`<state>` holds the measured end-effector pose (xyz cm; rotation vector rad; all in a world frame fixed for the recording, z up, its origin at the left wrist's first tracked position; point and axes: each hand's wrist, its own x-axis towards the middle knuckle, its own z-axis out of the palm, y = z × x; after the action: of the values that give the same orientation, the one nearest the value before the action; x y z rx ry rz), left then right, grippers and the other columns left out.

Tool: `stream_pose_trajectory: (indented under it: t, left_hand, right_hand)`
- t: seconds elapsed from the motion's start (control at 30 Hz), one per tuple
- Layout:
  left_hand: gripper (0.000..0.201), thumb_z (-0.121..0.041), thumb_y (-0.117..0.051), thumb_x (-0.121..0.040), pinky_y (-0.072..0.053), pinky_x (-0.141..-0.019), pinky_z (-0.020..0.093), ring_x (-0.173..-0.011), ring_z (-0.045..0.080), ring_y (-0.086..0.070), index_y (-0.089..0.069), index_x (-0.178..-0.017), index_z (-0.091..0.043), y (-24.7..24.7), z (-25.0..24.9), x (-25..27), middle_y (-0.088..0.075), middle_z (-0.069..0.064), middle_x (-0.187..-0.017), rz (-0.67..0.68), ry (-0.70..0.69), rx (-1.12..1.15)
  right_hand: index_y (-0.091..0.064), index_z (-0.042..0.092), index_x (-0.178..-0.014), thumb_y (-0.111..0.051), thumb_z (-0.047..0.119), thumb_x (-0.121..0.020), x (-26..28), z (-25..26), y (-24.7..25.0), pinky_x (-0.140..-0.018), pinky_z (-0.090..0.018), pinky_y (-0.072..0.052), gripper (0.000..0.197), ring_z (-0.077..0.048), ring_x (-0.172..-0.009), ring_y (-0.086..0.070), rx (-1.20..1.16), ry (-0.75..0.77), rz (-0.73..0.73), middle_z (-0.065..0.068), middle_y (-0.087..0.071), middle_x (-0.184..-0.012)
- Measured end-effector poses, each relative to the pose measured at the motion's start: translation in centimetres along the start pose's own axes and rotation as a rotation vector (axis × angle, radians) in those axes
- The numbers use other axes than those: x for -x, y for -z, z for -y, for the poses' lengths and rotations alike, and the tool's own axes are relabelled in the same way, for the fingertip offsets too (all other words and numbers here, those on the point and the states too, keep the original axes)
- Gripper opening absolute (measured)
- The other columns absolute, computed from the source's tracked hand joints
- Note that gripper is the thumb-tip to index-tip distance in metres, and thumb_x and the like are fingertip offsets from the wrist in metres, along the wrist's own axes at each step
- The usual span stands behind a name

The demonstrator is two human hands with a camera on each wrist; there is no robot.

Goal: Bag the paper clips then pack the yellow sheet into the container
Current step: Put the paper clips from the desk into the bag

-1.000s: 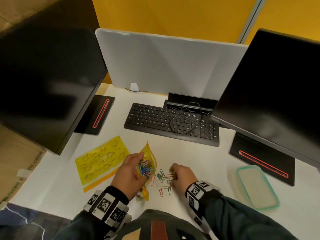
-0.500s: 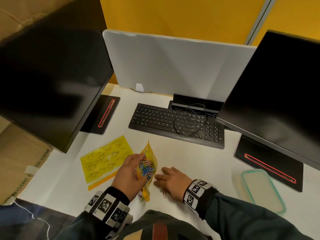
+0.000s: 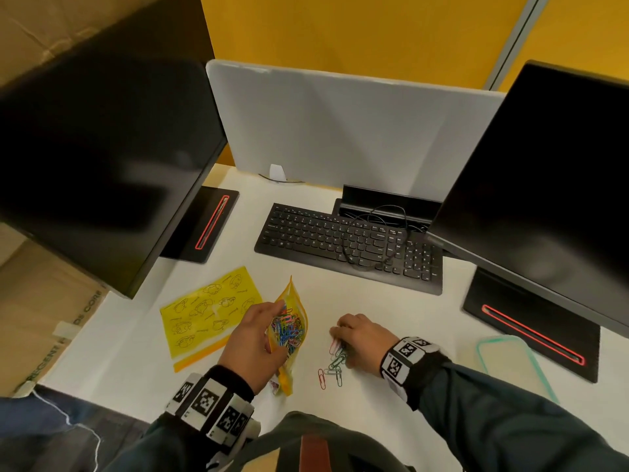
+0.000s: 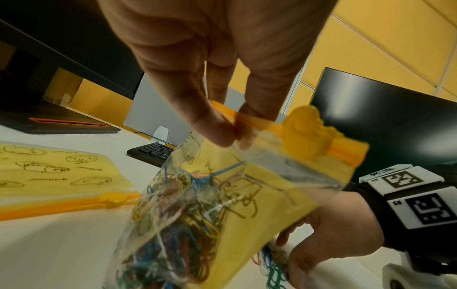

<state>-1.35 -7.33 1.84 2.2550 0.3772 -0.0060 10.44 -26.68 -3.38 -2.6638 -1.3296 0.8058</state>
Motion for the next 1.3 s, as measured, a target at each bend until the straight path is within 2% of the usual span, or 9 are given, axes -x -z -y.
stream_pose_trajectory:
  t: [0.13,0.23,0.3,0.47,0.6,0.73,0.83,0.97,1.3]
  left_hand:
    - [0.069,0.000,-0.069,-0.068,-0.040,-0.058,0.001,-0.067,-0.002,-0.053,-0.044,-0.130,-0.021,0.1,0.0,0.1,-0.039,-0.010,-0.118,-0.005,0.010,0.002]
    - [0.069,-0.001,-0.069,-0.069,-0.040,-0.058,0.001,-0.057,0.003,-0.052,-0.044,-0.130,-0.021,0.2,0.0,0.2,-0.039,-0.010,-0.118,-0.009,0.015,-0.009]
    - [0.069,-0.001,-0.069,-0.069,-0.040,-0.058,0.001,-0.058,0.002,-0.052,-0.044,-0.130,-0.022,0.2,0.1,0.2,-0.041,-0.009,-0.119,-0.011,0.013,-0.011]
    - [0.071,-0.001,-0.068,-0.069,-0.040,-0.056,0.001,-0.055,0.010,-0.051,-0.042,-0.131,-0.022,0.1,0.1,0.0,-0.039,-0.010,-0.118,0.005,0.018,-0.019]
    - [0.071,-0.001,-0.069,-0.068,-0.039,-0.057,0.000,-0.065,-0.005,-0.052,-0.044,-0.131,-0.021,0.2,0.2,-0.1,-0.040,-0.008,-0.120,0.003,0.009,-0.007]
    - [0.070,0.000,-0.068,-0.068,-0.040,-0.058,0.002,-0.052,0.008,-0.049,-0.044,-0.130,-0.021,0.2,0.1,0.0,-0.040,-0.009,-0.118,-0.005,0.015,-0.006]
    - [0.070,0.000,-0.068,-0.068,-0.040,-0.057,0.002,-0.053,0.008,-0.049,-0.044,-0.130,-0.022,0.2,0.1,0.1,-0.038,-0.011,-0.118,-0.010,0.022,-0.006]
    - [0.070,0.000,-0.068,-0.068,-0.040,-0.058,0.002,-0.066,-0.003,-0.051,-0.044,-0.130,-0.021,0.2,0.3,0.1,-0.039,-0.011,-0.117,-0.013,0.014,0.007]
    - [0.070,0.000,-0.068,-0.068,-0.041,-0.057,0.002,-0.067,-0.003,-0.052,-0.044,-0.130,-0.022,0.0,0.7,0.1,-0.041,-0.008,-0.119,-0.020,0.015,0.013]
  right_hand:
    - [-0.049,0.017,-0.132,-0.052,0.012,-0.090,-0.5,0.8,-0.5,-0.097,-0.037,-0.044,0.042,-0.027,-0.117,-0.049,-0.069,0.072,-0.058,-0.007,-0.052,-0.128]
    - [-0.044,0.022,-0.133,-0.059,0.013,-0.085,-0.1,0.6,-0.4,-0.096,-0.036,-0.047,0.051,-0.023,-0.115,-0.050,-0.167,0.035,-0.116,-0.003,-0.050,-0.127]
    - [-0.040,0.022,-0.135,-0.065,0.015,-0.080,0.0,0.0,-0.1,-0.095,-0.035,-0.046,0.061,-0.022,-0.116,-0.048,-0.197,-0.048,-0.126,-0.002,-0.047,-0.128]
    - [-0.048,0.017,-0.131,-0.061,0.013,-0.081,-0.2,-0.1,0.0,-0.094,-0.032,-0.044,0.051,-0.022,-0.115,-0.047,-0.157,-0.071,-0.086,-0.004,-0.050,-0.123]
    - [-0.055,0.016,-0.125,-0.058,0.016,-0.086,-0.4,0.8,0.1,-0.094,-0.034,-0.046,0.040,-0.025,-0.110,-0.053,-0.161,-0.012,-0.058,-0.007,-0.055,-0.118]
    - [-0.040,0.020,-0.135,-0.062,0.021,-0.084,-0.4,1.2,0.0,-0.093,-0.039,-0.047,0.055,-0.026,-0.114,-0.048,-0.048,0.102,-0.047,-0.006,-0.047,-0.128]
    - [-0.037,0.018,-0.138,-0.064,0.019,-0.082,-0.9,1.6,0.1,-0.092,-0.041,-0.047,0.061,-0.029,-0.117,-0.044,0.060,0.160,0.029,-0.008,-0.044,-0.134]
    - [-0.049,0.013,-0.130,-0.056,0.016,-0.089,-1.8,2.3,0.4,-0.088,-0.041,-0.046,0.042,-0.030,-0.117,-0.045,0.136,0.166,0.053,-0.010,-0.049,-0.128]
    - [-0.052,-0.002,-0.113,-0.043,0.001,-0.091,-1.4,3.3,-0.7,-0.081,-0.045,-0.047,0.024,-0.037,-0.106,-0.050,0.266,0.170,0.026,-0.021,-0.054,-0.114]
